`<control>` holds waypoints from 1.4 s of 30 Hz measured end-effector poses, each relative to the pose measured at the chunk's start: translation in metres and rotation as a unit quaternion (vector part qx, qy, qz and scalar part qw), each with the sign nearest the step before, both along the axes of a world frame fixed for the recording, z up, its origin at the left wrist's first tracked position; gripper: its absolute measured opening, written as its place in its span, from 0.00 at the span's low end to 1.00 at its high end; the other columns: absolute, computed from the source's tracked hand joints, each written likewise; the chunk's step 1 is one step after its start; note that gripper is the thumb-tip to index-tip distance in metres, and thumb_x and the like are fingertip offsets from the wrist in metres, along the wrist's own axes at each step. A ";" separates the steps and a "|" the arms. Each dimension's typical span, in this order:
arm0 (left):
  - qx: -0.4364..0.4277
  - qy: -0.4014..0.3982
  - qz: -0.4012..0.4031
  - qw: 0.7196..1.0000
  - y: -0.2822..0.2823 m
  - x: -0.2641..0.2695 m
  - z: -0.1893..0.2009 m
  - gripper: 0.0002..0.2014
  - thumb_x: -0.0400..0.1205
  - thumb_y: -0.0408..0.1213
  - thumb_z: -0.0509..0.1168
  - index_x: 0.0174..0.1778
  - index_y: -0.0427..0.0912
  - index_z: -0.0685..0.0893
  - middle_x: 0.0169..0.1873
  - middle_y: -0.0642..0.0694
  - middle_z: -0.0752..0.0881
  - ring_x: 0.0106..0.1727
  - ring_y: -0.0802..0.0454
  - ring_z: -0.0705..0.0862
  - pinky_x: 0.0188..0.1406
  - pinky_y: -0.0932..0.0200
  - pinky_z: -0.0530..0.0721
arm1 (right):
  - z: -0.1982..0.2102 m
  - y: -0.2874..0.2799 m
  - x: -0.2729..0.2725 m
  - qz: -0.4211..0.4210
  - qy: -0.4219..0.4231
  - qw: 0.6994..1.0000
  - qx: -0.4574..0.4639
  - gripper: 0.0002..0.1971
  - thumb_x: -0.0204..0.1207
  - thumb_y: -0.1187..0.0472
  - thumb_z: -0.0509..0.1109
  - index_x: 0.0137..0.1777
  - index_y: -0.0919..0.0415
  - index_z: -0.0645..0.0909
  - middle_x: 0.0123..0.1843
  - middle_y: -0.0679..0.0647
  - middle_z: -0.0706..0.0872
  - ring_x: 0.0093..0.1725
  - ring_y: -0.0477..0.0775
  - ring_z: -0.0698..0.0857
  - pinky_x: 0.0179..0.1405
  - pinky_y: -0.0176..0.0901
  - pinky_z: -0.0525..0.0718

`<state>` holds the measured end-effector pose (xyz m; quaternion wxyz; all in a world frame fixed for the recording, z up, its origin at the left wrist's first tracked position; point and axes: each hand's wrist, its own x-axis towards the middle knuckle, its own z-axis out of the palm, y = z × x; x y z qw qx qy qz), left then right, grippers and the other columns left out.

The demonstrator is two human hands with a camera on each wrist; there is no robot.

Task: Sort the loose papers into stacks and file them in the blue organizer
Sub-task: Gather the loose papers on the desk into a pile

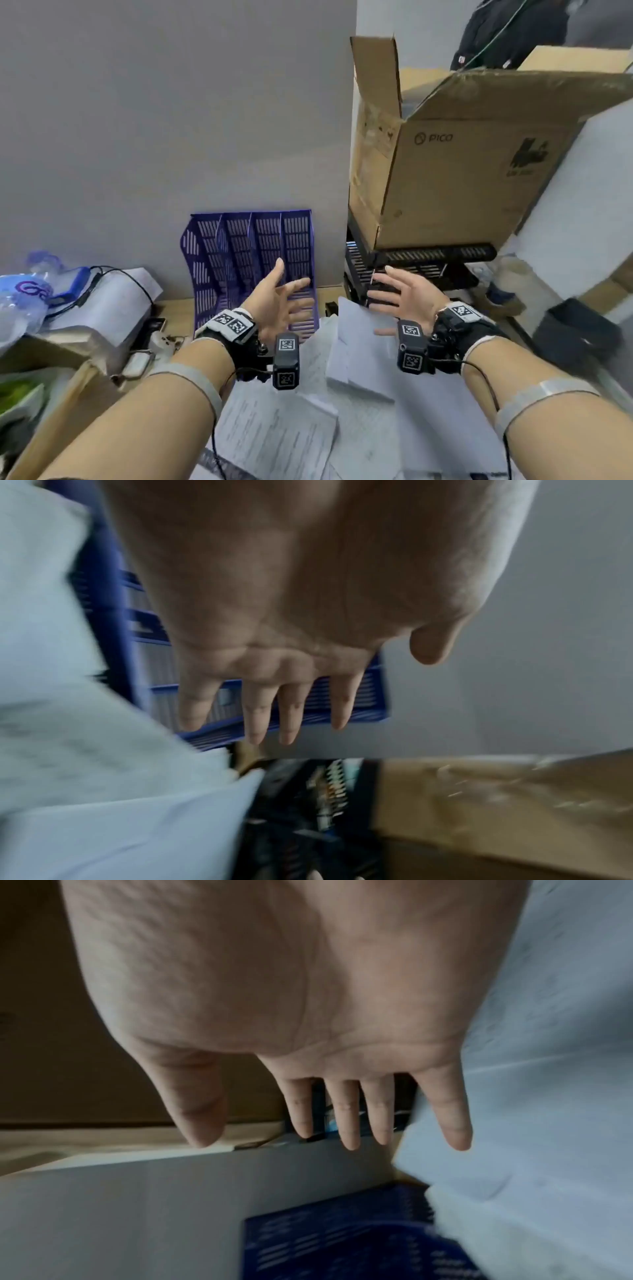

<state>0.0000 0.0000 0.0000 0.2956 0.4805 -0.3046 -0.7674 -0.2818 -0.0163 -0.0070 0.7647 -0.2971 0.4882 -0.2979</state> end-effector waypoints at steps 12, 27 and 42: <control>0.067 -0.203 -0.095 0.972 0.011 -0.078 -0.124 0.23 0.77 0.57 0.72 0.63 0.49 0.82 0.60 0.47 0.86 0.65 0.45 0.82 0.64 0.45 0.80 | -0.147 0.092 -0.056 -0.125 0.415 0.901 -0.012 0.30 0.75 0.62 0.73 0.78 0.56 0.71 0.79 0.60 0.70 0.77 0.58 0.73 0.64 0.40 0.71; -0.137 -0.238 -0.029 0.961 -0.001 -0.099 -0.089 0.12 0.81 0.21 0.61 0.50 0.41 0.86 0.52 0.37 0.89 0.44 0.45 0.90 0.41 0.49 0.93 | -0.200 0.125 -0.033 0.123 0.605 0.782 0.090 0.50 0.68 0.43 0.69 0.85 0.49 0.43 0.87 0.56 0.42 0.86 0.64 0.44 0.81 0.65 0.60; -0.520 -0.334 -0.384 0.686 0.032 -0.159 -0.050 0.29 0.81 0.15 0.57 0.64 0.51 0.89 0.67 0.48 0.82 0.68 0.51 0.80 0.68 0.60 0.76 | -0.028 0.098 -0.105 -0.291 0.072 0.953 0.047 0.49 0.63 0.27 0.72 0.80 0.55 0.68 0.73 0.55 0.79 0.72 0.62 0.77 0.72 0.64 0.72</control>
